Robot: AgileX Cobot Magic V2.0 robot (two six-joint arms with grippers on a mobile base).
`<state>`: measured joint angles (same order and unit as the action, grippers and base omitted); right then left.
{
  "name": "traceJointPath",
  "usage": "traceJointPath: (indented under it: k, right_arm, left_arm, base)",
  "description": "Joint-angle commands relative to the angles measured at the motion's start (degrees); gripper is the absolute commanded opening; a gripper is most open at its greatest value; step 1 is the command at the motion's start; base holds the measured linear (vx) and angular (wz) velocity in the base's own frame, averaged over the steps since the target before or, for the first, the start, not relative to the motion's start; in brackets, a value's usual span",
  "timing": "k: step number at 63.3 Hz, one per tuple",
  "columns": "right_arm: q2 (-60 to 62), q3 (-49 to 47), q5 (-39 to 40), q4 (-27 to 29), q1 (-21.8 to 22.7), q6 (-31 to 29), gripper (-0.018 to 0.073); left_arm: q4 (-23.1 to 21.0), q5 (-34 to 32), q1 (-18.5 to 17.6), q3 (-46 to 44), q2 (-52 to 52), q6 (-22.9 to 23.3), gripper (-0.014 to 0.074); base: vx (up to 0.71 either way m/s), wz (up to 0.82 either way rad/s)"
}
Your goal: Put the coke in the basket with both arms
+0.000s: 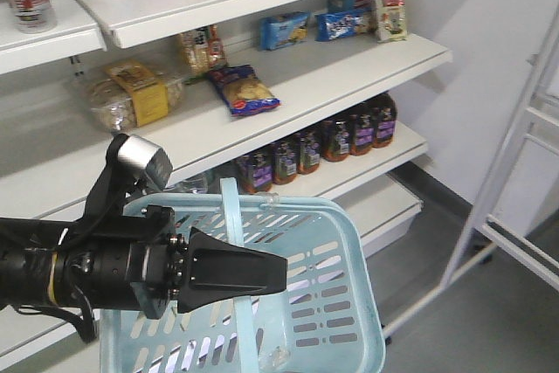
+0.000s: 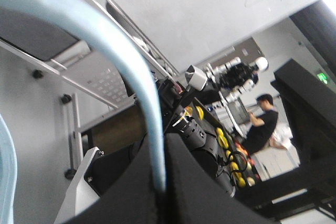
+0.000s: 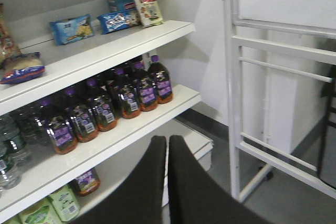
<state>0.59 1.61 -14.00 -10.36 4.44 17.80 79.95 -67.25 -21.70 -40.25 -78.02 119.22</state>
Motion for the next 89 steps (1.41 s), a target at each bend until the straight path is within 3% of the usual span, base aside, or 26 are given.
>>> traceJointPath:
  k: [1, 55, 89]
  right_arm:
    - [1.0, 0.6, 3.9, -0.4, 0.4, 0.0, -0.0002]
    - [1.0, 0.6, 3.9, -0.5, 0.4, 0.0, -0.0002]
    - [1.0, 0.6, 3.9, -0.5, 0.4, 0.0, -0.0002]
  left_arm:
    - [-4.7, -11.9, -0.2, -1.2, 1.9, -0.3, -0.0006]
    - [-4.7, -11.9, -0.2, -1.2, 1.9, -0.3, -0.0006]
    - [-4.7, -11.8, -0.2, -1.2, 1.9, -0.3, -0.0006]
  base:
    - [0.14, 0.56]
    - [0.12, 0.63]
    - [0.11, 0.31]
